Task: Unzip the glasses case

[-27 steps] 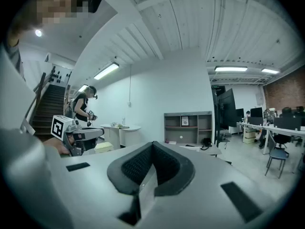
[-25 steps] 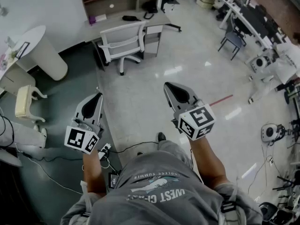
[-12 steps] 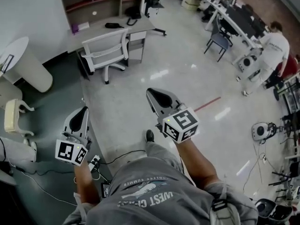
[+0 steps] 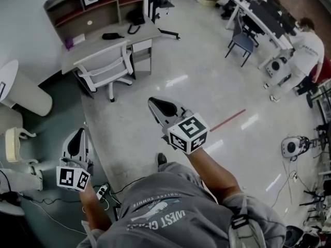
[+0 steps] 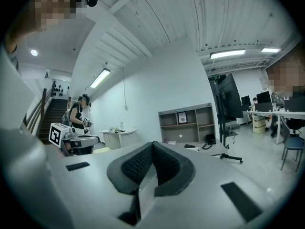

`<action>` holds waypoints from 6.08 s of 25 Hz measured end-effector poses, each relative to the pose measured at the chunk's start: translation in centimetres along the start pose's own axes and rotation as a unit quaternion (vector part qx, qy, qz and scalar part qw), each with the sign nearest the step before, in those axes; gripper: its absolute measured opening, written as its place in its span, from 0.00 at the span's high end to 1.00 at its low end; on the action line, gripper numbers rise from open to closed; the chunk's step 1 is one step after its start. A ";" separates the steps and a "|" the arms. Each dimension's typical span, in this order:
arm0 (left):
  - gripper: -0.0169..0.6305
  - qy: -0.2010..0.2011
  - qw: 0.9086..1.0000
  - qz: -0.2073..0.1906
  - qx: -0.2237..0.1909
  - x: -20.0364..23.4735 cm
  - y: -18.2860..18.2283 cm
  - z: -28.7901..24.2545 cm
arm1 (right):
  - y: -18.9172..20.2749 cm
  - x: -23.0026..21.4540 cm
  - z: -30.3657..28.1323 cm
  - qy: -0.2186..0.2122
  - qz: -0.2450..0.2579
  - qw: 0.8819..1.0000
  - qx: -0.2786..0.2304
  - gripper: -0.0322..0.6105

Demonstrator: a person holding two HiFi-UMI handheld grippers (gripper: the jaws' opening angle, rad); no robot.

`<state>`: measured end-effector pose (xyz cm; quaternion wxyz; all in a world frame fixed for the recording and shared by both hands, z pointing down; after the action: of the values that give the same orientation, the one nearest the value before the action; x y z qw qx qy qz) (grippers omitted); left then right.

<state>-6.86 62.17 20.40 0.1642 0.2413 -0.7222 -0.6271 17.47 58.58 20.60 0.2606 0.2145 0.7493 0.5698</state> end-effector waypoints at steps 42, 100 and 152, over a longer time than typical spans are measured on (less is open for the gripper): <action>0.97 0.058 0.998 -0.009 0.013 9.4 -3.1 -27.2 | -2.7 -21.5 -13.2 0.034 -0.055 0.998 -0.003 0.93; 0.97 -0.025 0.997 0.024 0.063 48.2 -2.3 -52.2 | -1.8 -41.4 -73.0 -0.041 0.394 0.905 0.156 0.91; 0.97 -0.063 0.972 0.151 0.169 53.4 10.4 -67.0 | 19.8 -56.3 -95.3 -0.146 0.363 0.880 0.269 0.52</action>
<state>-16.51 -21.80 37.85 0.1680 0.1138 -0.8548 -0.4776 0.92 -41.85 68.46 0.0740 0.6137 0.6973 0.3630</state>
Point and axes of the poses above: the fingertips, and each gripper's own axes: z backward along the fingers, x to its left, y out of its underside, the point moved 1 cm from there along z, backward along the fingers, and after that the axes turned 6 degrees about x, right-handed, at the moved point
